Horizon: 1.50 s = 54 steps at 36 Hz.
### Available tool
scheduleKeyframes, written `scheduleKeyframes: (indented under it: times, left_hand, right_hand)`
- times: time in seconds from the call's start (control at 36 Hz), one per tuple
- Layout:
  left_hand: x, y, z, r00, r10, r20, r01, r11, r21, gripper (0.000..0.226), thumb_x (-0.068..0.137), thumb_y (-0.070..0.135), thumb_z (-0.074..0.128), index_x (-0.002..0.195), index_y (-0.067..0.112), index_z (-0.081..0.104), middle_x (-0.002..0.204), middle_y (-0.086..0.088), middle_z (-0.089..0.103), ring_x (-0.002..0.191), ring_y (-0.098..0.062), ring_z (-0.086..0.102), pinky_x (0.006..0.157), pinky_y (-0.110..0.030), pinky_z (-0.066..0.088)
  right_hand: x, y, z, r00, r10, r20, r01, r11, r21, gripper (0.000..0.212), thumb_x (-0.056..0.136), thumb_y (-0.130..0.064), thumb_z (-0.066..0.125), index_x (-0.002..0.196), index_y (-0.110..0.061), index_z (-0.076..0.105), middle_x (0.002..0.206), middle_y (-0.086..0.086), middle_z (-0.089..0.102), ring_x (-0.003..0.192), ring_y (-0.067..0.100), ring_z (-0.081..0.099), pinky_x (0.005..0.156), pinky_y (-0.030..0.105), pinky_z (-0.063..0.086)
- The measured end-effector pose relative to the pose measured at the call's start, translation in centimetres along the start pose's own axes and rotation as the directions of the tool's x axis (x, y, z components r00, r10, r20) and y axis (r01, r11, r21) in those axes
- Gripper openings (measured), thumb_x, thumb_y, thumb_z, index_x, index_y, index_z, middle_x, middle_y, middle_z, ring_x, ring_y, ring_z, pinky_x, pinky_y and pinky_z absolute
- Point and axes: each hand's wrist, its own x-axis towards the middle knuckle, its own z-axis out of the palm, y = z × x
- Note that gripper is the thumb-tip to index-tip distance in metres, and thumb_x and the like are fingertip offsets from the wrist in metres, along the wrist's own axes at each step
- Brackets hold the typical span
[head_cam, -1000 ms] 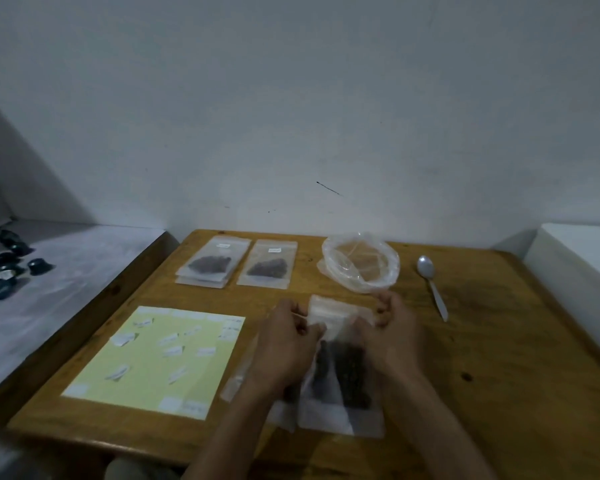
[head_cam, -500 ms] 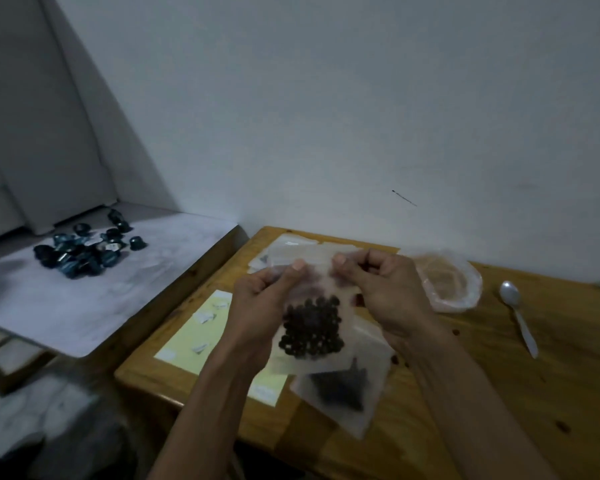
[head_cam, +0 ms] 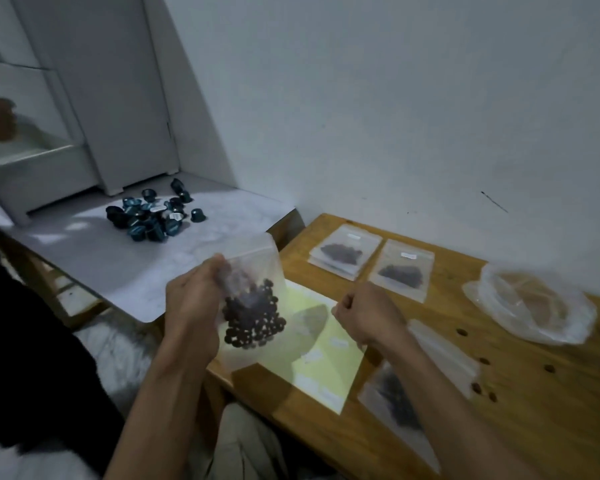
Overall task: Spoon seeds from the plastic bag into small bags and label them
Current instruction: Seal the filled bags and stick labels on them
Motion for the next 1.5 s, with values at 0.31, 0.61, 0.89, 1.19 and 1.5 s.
scheduleKeyframes:
  times: [0.31, 0.61, 0.89, 1.19, 1.5]
  left_hand:
    - [0.5, -0.6, 0.6, 0.996, -0.036, 0.077, 0.033, 0.999, 0.037, 0.024, 0.095, 0.026, 0.065, 0.08, 0.011, 0.075, 0.079, -0.005, 0.077, 0.094, -0.03, 0.071, 0.098, -0.056, 0.051]
    - [0.3, -0.4, 0.2, 0.996, -0.061, 0.07, 0.058, 0.997, 0.05, 0.028, 0.096, 0.028, 0.063, 0.075, 0.014, 0.075, 0.076, -0.002, 0.075, 0.094, -0.029, 0.069, 0.092, -0.048, 0.051]
    - [-0.3, -0.4, 0.3, 0.991, -0.107, 0.082, 0.103, 0.993, 0.058, 0.027, 0.094, 0.03, 0.066, 0.078, 0.012, 0.077, 0.092, -0.01, 0.077, 0.101, -0.031, 0.069, 0.1, -0.057, 0.049]
    - [-0.8, -0.1, 0.8, 0.984, -0.155, 0.086, 0.149, 0.986, 0.068, 0.024, 0.094, 0.03, 0.065, 0.087, 0.009, 0.073, 0.097, -0.012, 0.074, 0.097, -0.029, 0.069, 0.09, -0.048, 0.054]
    - [-0.8, -0.4, 1.5, 0.98, -0.171, 0.104, 0.164, 0.984, 0.075, 0.028, 0.093, 0.033, 0.066, 0.099, 0.006, 0.072, 0.101, -0.013, 0.075, 0.098, -0.028, 0.07, 0.094, -0.051, 0.052]
  right_hand:
    - [0.3, -1.1, 1.3, 0.997, 0.075, 0.014, -0.075, 0.997, -0.021, 0.031, 0.085, -0.038, 0.067, 0.064, -0.025, 0.048, 0.064, -0.002, 0.047, 0.06, 0.022, 0.047, 0.056, 0.033, 0.04]
    - [-1.4, -1.2, 0.2, 0.998, -0.057, -0.009, 0.056, 0.993, -0.106, 0.015, 0.093, -0.04, 0.062, 0.106, -0.032, 0.064, 0.111, -0.006, 0.065, 0.106, 0.022, 0.058, 0.09, 0.044, 0.05]
    - [-0.9, -1.0, 0.6, 0.999, -0.038, 0.03, 0.039, 0.998, -0.041, 0.02, 0.09, -0.027, 0.062, 0.071, -0.027, 0.059, 0.074, -0.008, 0.063, 0.076, 0.018, 0.061, 0.073, 0.04, 0.057]
    - [-1.3, -1.0, 0.7, 0.994, -0.105, 0.006, 0.103, 0.981, 0.167, 0.013, 0.087, -0.022, 0.072, 0.079, -0.027, 0.063, 0.086, -0.009, 0.065, 0.076, 0.007, 0.062, 0.065, 0.03, 0.058]
    - [-2.8, -0.5, -3.3, 0.992, -0.094, -0.08, 0.123, 0.699, 0.704, 0.017, 0.075, -0.008, 0.084, 0.083, -0.013, 0.07, 0.081, 0.007, 0.071, 0.075, 0.014, 0.066, 0.071, 0.025, 0.059]
